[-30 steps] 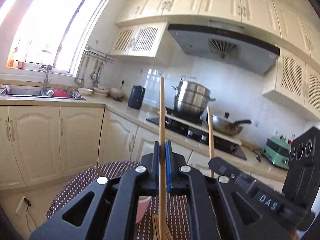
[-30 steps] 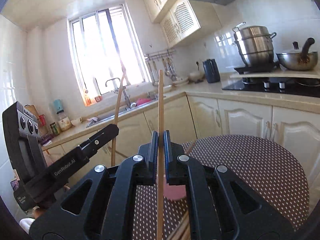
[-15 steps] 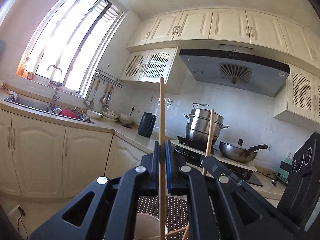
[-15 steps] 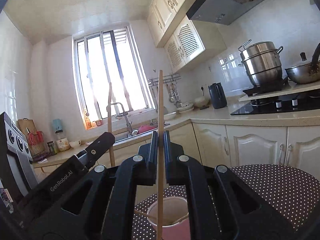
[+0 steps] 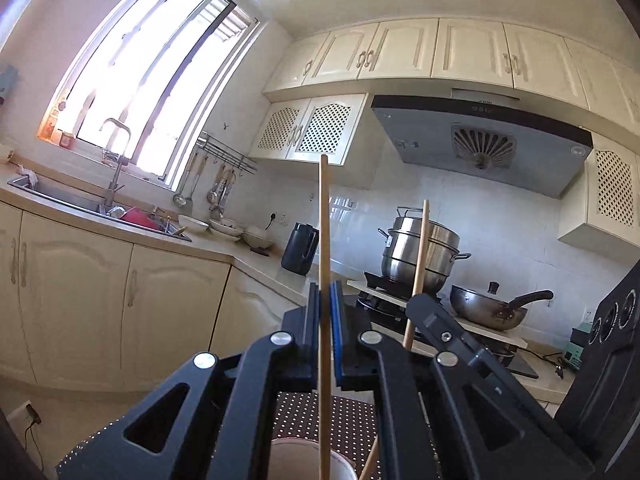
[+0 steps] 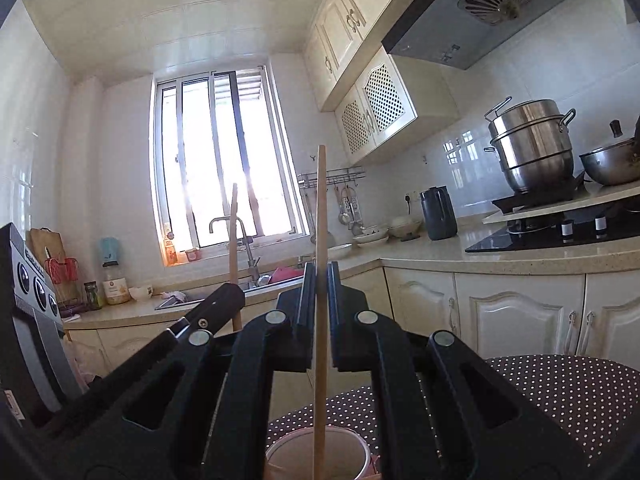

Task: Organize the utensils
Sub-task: 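Carry both upright chopsticks above the pink cup and lower them in, then open the left tool into the cup while the right tool releases its chopstick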

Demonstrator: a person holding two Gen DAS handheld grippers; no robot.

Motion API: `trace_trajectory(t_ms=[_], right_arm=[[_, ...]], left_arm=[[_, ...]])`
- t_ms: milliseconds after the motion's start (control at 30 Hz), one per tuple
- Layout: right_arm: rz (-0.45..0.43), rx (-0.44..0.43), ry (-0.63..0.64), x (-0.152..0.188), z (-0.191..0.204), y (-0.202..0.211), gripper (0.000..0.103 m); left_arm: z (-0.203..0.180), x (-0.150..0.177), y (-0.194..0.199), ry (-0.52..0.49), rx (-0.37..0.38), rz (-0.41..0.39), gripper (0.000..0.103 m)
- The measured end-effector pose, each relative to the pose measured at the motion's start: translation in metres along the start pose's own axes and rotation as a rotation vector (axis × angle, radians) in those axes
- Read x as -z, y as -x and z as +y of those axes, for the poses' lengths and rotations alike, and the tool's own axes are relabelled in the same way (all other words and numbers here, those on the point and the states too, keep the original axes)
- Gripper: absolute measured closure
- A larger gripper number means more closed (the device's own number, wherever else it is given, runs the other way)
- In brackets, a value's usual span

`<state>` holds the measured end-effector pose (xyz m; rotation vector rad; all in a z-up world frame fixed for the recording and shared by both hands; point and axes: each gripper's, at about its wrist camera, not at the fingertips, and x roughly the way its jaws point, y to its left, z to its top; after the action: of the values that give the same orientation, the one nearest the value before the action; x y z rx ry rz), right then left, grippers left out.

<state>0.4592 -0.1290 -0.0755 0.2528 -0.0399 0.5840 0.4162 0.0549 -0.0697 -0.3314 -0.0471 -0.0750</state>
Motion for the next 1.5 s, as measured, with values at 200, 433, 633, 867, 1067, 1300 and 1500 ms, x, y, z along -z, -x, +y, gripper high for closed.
trace_trajectory(t_ms=[200, 433, 633, 867, 1067, 1300, 1500], right_arm=[[-0.013, -0.006, -0.010, 0.000, 0.000, -0.006, 0.097], [0.004, -0.024, 0.014, 0.000, 0.002, -0.005, 0.097], [0.040, -0.025, 0.026, 0.006, 0.000, -0.001, 0.097], [0.069, -0.030, 0.057, 0.006, 0.005, 0.006, 0.097], [0.086, -0.013, 0.076, 0.001, 0.012, 0.012, 0.096], [0.116, 0.024, 0.109, -0.009, 0.021, 0.019, 0.092], [0.114, 0.050, 0.129, -0.019, 0.030, 0.036, 0.089]], left_arm=[[0.002, 0.007, -0.003, -0.002, -0.013, -0.006, 0.097], [0.003, 0.013, -0.003, -0.024, -0.019, 0.003, 0.097], [0.000, 0.016, -0.001, -0.055, -0.026, 0.001, 0.097], [-0.002, 0.011, -0.003, -0.063, -0.020, 0.050, 0.096], [-0.004, 0.005, 0.003, -0.091, -0.027, 0.086, 0.086], [-0.007, -0.012, 0.020, -0.114, -0.048, 0.093, 0.066], [-0.014, -0.028, 0.036, -0.147, -0.055, 0.107, 0.055]])
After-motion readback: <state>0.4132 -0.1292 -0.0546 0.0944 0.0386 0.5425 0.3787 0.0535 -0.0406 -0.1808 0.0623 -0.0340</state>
